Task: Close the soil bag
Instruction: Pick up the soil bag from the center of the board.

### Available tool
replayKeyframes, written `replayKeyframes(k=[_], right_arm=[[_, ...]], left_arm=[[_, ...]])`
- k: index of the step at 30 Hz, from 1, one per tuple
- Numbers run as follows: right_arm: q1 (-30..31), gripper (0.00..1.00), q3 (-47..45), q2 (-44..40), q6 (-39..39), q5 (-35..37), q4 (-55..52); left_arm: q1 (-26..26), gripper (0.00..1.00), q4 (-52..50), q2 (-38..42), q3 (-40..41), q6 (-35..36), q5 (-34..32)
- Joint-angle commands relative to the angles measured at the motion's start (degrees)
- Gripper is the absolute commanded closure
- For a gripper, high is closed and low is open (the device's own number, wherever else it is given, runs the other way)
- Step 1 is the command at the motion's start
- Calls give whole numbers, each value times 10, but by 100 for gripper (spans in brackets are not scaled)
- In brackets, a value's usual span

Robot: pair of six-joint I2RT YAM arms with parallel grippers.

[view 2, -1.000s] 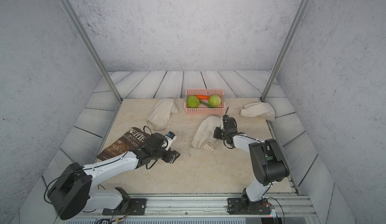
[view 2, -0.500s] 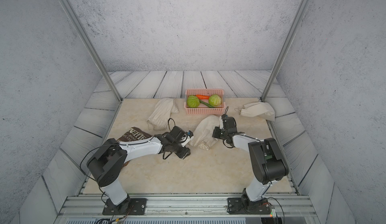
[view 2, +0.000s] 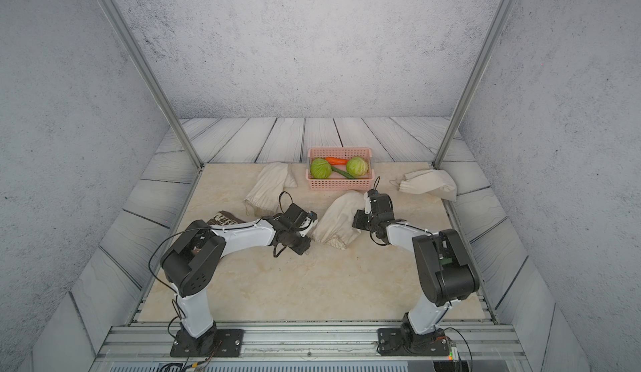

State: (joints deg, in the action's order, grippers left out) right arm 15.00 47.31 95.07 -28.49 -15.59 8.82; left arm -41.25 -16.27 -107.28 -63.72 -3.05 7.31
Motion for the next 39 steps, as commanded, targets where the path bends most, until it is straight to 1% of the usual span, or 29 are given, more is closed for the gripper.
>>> replayKeyframes(k=[1, 3, 4, 7, 8, 10, 13, 17, 20, 24, 28, 33, 39], right_arm=[[-7, 97, 2, -20, -1, 0, 2], [-14, 97, 2, -24, 1, 5, -7], [-18, 97, 1, -28, 3, 10, -13], [-28, 96, -5, -46, 18, 31, -33], [-29, 93, -5, -58, 31, 48, -47], [-29, 82, -4, -84, 49, 66, -73], [-29, 66, -4, -141, 77, 75, -108], [-23, 43, -12, -239, 118, 66, -140], [-1, 32, -14, -313, 165, 63, -166], [62, 18, -15, -386, 251, 62, -181], [127, 12, -20, -393, 318, 51, -160], [182, 11, 23, -338, 361, 38, -182], [218, 11, 46, -298, 383, 32, -178]], left_arm=[[1, 84, -14, 14, 5, -1, 10], [1, 97, -7, 40, 23, -2, 3], [1, 100, -2, 60, 34, -3, -4], [1, 100, 6, 125, 63, -17, -37], [1, 100, 5, 157, 70, -24, -55], [2, 100, 3, 204, 75, -36, -75], [2, 100, 1, 263, 68, -57, -84], [2, 100, -14, 301, 36, -75, -73], [2, 100, -24, 317, 13, -86, -55], [2, 100, -26, 337, -10, -98, -49], [2, 100, -43, 349, -40, -104, -46], [6, 100, -91, 336, -98, -84, -51], [12, 100, -111, 312, -135, -72, -42]])
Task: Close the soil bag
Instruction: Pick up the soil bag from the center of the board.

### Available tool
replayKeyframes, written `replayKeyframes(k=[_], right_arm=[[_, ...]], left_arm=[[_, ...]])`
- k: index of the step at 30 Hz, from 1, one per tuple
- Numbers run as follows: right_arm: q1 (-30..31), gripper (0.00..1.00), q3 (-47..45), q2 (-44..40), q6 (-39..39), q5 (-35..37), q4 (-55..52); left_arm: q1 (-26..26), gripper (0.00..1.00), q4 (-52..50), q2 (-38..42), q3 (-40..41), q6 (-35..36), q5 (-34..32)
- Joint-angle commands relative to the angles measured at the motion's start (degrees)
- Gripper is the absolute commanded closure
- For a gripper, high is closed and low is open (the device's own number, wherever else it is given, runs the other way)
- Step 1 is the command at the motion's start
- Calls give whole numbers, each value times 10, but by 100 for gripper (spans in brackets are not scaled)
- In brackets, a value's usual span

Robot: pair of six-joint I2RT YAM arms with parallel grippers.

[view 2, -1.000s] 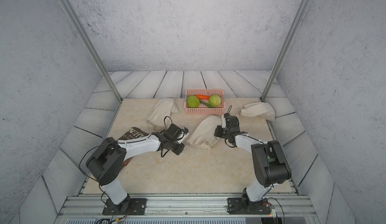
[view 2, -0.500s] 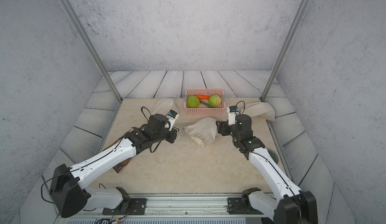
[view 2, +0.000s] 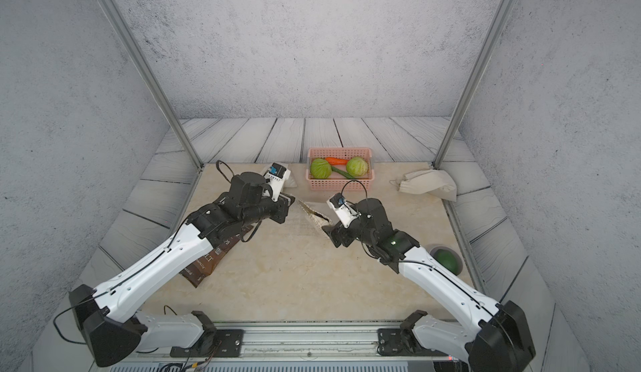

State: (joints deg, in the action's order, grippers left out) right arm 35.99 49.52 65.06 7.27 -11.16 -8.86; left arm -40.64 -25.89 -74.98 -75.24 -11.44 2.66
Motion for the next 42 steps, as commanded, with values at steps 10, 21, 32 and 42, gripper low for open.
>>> replayKeyframes(k=[10, 21, 32, 42], right_arm=[[24, 51, 80, 92, -12, 102, -74], [-53, 79, 148, 87, -49, 216, -169], [1, 24, 159, -10, -46, 59, -99], [98, 18, 210, 44, -18, 87, -70]], left_arm=[[8, 100, 14, 32, 6, 10, -13], [92, 100, -9, 64, -3, -17, 54], [91, 100, -7, 58, -37, -29, 136], [89, 100, -30, 47, -70, -32, 163]])
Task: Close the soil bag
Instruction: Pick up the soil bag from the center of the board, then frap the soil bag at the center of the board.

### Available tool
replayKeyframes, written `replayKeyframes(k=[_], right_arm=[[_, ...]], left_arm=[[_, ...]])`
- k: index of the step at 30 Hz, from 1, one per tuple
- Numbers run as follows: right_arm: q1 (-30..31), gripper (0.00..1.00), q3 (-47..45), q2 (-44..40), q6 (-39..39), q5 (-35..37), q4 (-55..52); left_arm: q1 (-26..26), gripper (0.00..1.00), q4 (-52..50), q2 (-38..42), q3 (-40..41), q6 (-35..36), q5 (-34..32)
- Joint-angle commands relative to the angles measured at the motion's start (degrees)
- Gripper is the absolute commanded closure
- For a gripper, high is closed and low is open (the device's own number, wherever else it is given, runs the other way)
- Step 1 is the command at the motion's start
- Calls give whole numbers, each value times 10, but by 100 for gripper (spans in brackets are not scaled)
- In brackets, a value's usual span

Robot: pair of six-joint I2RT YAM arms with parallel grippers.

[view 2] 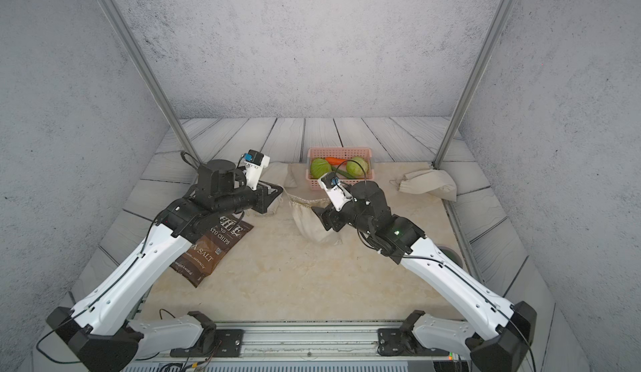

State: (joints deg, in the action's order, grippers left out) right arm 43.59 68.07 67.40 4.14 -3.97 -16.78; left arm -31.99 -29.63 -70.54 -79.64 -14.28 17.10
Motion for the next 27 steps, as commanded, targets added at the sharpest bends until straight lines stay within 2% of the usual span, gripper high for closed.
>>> replayKeyframes(k=[1, 4, 10, 13, 18, 20, 22, 27], right_arm=[[31, 18, 29, 32, 16, 25, 11], [42, 18, 50, 68, 7, 45, 8], [44, 22, 67, 117, 3, 36, 19], [44, 32, 76, 138, 4, 68, 10], [35, 67, 67, 153, 34, 187, -28], [15, 77, 52, 151, 44, 220, -43], [-21, 80, 25, 140, 42, 233, -48], [-110, 80, -48, 93, 27, 209, -40]], left_arm=[[2, 100, 5, 0, -29, -4, 21], [2, 100, 6, -1, -32, -9, 30], [-3, 100, 10, 2, -34, -16, 46], [-3, 100, 12, 12, -29, -15, 48], [0, 100, 21, 36, -22, -11, 36], [10, 100, 22, 39, -25, -14, 42], [28, 100, 24, 48, -22, -23, 50], [57, 100, 50, 72, 7, -34, 51]])
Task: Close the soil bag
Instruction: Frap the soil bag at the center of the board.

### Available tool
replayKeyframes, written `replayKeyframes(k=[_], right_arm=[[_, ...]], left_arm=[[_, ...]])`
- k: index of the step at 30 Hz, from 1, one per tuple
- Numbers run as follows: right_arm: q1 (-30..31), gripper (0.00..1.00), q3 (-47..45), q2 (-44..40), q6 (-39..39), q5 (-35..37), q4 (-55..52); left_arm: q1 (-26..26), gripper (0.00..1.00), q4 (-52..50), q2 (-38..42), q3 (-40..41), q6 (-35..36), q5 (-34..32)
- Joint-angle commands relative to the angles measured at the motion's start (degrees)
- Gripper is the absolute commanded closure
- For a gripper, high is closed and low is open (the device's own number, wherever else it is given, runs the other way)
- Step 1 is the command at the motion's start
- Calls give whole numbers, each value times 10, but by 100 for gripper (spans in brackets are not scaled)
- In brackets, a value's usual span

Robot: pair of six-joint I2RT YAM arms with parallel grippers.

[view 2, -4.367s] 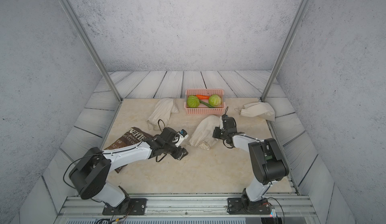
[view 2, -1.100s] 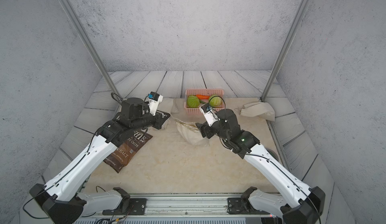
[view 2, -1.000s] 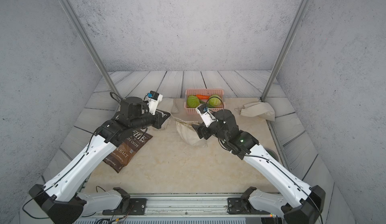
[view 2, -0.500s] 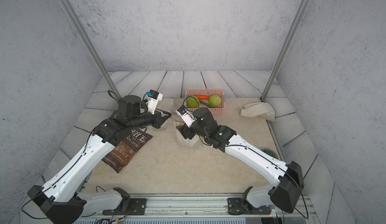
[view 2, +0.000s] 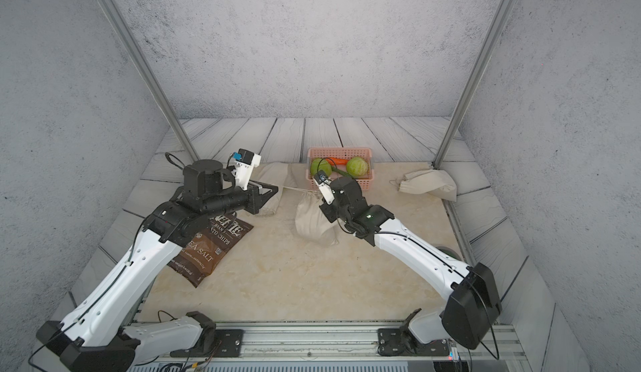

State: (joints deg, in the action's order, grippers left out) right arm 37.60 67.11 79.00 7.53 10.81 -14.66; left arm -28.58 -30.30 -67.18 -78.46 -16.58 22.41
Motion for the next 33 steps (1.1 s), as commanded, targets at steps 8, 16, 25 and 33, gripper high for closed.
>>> replayKeyframes(k=[8, 16, 25, 33], right_arm=[[-36, 69, -10, -63, -34, -149, -66], [42, 33, 16, -99, -57, -155, 18], [92, 26, 69, -55, -100, -123, 41], [120, 30, 122, 11, -92, -96, 34]], left_arm=[[28, 100, 104, -13, -20, -61, 103], [12, 100, 100, -27, -45, -76, 99], [1, 100, 95, -16, -53, -80, 92], [-3, 100, 92, -12, -55, -79, 82]])
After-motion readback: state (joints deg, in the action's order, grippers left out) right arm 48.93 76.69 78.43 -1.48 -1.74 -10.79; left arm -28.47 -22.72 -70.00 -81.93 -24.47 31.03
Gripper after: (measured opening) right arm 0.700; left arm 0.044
